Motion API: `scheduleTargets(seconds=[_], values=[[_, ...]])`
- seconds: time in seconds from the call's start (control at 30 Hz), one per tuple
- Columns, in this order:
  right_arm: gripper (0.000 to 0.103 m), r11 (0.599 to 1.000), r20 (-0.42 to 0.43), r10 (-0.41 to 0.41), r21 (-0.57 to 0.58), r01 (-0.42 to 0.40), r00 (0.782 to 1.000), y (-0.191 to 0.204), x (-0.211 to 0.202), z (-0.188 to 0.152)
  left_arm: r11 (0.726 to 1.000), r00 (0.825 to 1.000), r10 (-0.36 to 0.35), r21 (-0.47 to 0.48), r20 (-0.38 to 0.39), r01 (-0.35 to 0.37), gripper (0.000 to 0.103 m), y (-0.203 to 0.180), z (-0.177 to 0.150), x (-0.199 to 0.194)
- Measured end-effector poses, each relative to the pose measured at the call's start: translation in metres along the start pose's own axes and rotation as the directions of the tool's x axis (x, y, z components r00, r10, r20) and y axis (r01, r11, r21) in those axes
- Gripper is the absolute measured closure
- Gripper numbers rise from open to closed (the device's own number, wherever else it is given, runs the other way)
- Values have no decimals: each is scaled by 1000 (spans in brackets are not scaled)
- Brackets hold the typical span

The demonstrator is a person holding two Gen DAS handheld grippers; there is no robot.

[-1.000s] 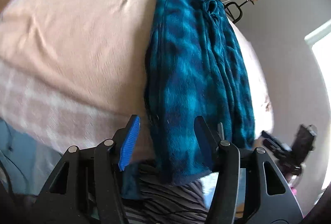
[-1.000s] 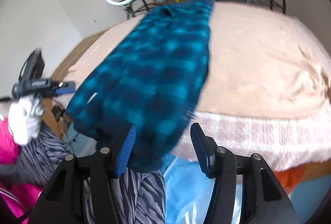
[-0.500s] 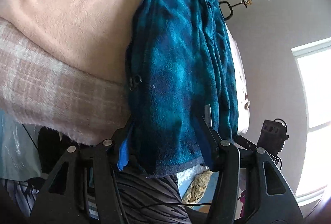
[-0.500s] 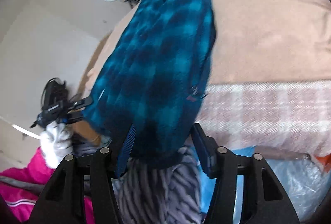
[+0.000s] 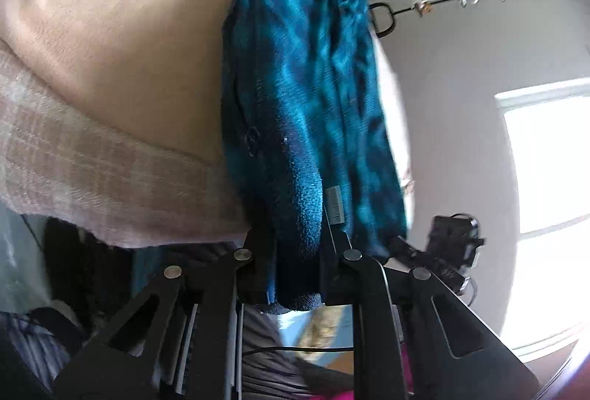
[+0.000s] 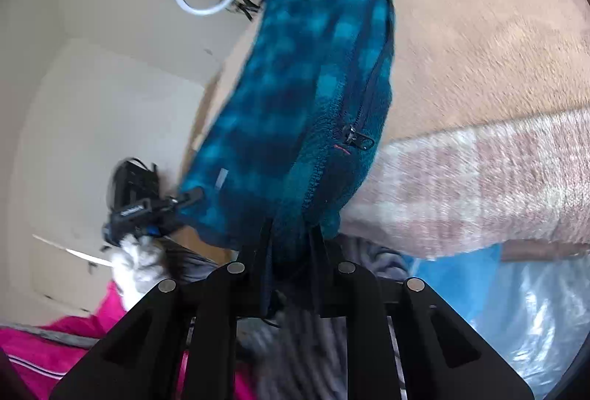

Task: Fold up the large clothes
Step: 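Fold the held hem toward the collar with both grippers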

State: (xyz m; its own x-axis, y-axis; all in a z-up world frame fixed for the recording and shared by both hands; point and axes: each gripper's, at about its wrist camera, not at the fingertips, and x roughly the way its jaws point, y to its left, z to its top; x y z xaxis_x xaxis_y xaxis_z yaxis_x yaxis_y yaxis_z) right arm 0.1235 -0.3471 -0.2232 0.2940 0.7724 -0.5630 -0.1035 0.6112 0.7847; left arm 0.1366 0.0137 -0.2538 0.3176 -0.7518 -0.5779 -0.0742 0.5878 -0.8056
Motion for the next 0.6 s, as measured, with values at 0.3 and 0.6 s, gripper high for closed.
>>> scheduleTargets(seconds=[0.3, 0.6], values=[[90, 992, 129, 120, 18, -123, 984, 31, -21, 30, 996, 997, -76, 44, 26, 75, 90, -45, 34, -22], [90, 998, 241, 68, -5, -69, 968, 54, -31, 94, 997, 993, -67, 55, 92, 62, 91, -75, 110, -15]])
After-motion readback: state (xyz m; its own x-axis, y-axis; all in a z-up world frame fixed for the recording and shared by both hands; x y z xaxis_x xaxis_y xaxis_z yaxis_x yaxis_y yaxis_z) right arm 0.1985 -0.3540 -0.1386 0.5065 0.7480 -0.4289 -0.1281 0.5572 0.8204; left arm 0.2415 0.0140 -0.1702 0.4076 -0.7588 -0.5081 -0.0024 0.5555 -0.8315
